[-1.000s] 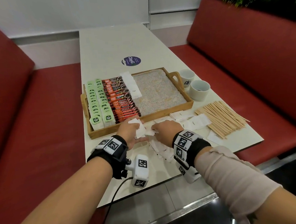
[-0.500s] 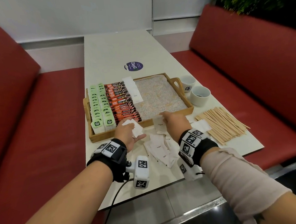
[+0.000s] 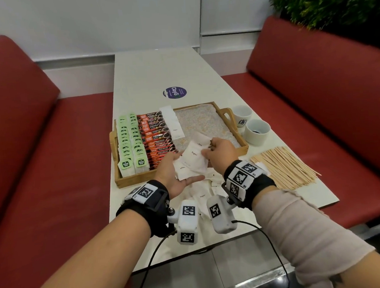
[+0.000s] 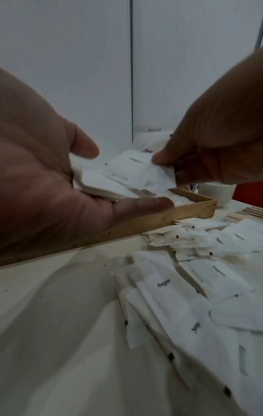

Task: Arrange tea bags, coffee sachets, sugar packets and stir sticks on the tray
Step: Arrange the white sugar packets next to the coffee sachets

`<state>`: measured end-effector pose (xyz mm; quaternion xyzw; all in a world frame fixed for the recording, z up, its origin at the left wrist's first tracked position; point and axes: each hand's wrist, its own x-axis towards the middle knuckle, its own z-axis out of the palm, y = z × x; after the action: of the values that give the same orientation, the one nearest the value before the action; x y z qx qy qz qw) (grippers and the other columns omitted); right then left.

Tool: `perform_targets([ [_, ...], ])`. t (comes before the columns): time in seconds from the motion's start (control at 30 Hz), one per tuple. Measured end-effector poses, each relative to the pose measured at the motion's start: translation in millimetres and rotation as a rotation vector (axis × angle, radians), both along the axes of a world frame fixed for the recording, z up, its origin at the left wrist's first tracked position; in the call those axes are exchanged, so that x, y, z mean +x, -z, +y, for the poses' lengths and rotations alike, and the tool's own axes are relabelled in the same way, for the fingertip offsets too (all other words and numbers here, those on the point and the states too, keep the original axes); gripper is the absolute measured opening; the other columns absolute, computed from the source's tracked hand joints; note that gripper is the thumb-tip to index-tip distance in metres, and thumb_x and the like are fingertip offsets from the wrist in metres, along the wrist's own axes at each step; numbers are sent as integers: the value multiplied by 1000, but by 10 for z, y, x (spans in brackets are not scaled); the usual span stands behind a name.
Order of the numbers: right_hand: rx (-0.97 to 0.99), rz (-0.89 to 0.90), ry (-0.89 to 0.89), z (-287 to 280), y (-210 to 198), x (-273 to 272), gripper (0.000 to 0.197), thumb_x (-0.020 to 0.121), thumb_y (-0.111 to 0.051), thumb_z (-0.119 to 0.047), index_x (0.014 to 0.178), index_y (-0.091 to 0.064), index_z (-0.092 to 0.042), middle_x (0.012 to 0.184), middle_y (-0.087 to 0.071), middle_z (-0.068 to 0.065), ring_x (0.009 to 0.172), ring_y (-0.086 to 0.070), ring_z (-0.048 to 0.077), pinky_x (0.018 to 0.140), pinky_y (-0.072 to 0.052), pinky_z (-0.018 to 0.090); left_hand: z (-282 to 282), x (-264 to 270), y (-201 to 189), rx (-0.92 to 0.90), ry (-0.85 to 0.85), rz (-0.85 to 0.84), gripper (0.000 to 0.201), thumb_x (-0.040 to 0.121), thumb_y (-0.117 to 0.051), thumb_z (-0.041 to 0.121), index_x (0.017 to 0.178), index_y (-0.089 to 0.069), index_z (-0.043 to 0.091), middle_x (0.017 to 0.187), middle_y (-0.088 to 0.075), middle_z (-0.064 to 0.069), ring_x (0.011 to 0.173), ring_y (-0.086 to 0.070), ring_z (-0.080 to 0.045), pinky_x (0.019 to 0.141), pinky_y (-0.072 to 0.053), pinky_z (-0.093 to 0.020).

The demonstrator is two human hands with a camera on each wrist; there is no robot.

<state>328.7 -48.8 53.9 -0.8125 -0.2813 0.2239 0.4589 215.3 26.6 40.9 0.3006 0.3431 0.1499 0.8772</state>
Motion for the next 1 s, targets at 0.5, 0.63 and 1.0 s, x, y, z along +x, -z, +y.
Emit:
perform_targets([
  [0.5,110,188,3,154,-64,295,24,92,-56,-26,70,-54,-18,80,-65,10,81,-67,32,72,-58,44,102,293,-11,256,-33,68,40,88,-55,-8,116,-55,21,101,-66,-4,87,-65,-23,57,-60,-35],
  [0.63,145,33,29,140,-121,431,31,86,-66,-32,60,-52,-24,56,-46,-4,53,-43,13,55,-36,24,128,295,10,250,-81,62,42,89,-54,-8,122,-55,18,102,-67,-5,88,-66,-24,61,-60,-38],
  [1.0,299,409,-36,444,-105,537,24,93,-40,-6,90,-64,-12,92,-67,13,73,-64,22,71,-52,30,469,246,14,254,-278,126,27,89,-56,-7,104,-58,15,115,-63,-12,89,-64,-27,54,-59,-32],
])
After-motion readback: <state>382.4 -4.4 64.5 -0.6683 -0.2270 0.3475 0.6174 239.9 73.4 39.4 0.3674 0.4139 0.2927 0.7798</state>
